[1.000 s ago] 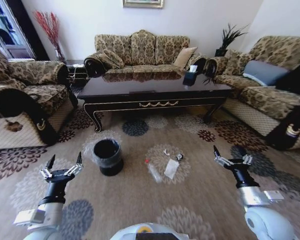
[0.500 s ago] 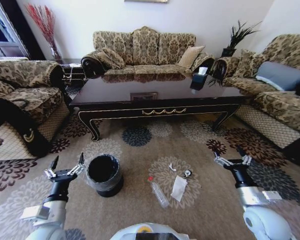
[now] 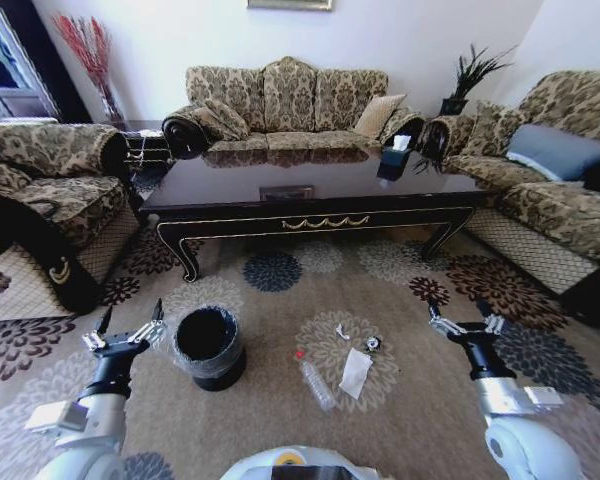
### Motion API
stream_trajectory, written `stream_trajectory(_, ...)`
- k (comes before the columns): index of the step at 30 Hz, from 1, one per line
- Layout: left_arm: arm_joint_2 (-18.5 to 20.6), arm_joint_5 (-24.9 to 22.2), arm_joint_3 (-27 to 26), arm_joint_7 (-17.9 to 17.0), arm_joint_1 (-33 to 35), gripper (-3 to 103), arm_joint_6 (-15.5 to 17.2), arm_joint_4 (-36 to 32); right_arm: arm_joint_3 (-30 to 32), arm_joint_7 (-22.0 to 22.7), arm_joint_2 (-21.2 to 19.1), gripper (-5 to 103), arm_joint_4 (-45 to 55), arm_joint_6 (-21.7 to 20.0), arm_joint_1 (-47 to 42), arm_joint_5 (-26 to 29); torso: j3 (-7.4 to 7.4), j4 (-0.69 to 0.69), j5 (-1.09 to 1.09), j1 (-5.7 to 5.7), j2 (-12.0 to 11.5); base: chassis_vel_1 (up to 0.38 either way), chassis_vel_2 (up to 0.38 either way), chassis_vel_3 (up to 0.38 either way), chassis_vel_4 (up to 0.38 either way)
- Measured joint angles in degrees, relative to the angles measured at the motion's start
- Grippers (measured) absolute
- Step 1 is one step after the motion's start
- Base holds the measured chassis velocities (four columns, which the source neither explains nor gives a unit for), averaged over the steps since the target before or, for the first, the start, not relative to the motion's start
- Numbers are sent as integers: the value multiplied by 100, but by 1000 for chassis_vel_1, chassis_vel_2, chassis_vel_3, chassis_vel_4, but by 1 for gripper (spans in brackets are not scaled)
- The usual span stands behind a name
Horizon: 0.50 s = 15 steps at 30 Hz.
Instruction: Move to the front of the table and pick up the trash from the floor, then place it into the trash bin.
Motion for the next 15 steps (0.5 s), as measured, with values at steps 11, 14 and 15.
stream_trajectory(11, 299, -233, 76, -181, -349, 100, 642, 198, -18, -91, -70, 100, -121, 139, 48, -19, 0, 1, -1, 0, -1, 0, 0, 0, 0)
stream_trajectory(14, 445, -564, 17, -360, -510, 100, 947, 242, -18, -101, -80, 100, -130, 153, 55, -27, 0, 0, -2, 0, -1, 0, 0, 0, 0)
stream_trajectory(15, 549, -798, -63, -496, -622, 100, 1183, 270, -21, -103, -84, 100, -135, 156, 59, -31, 0, 0, -1, 0, -1, 0, 0, 0, 0)
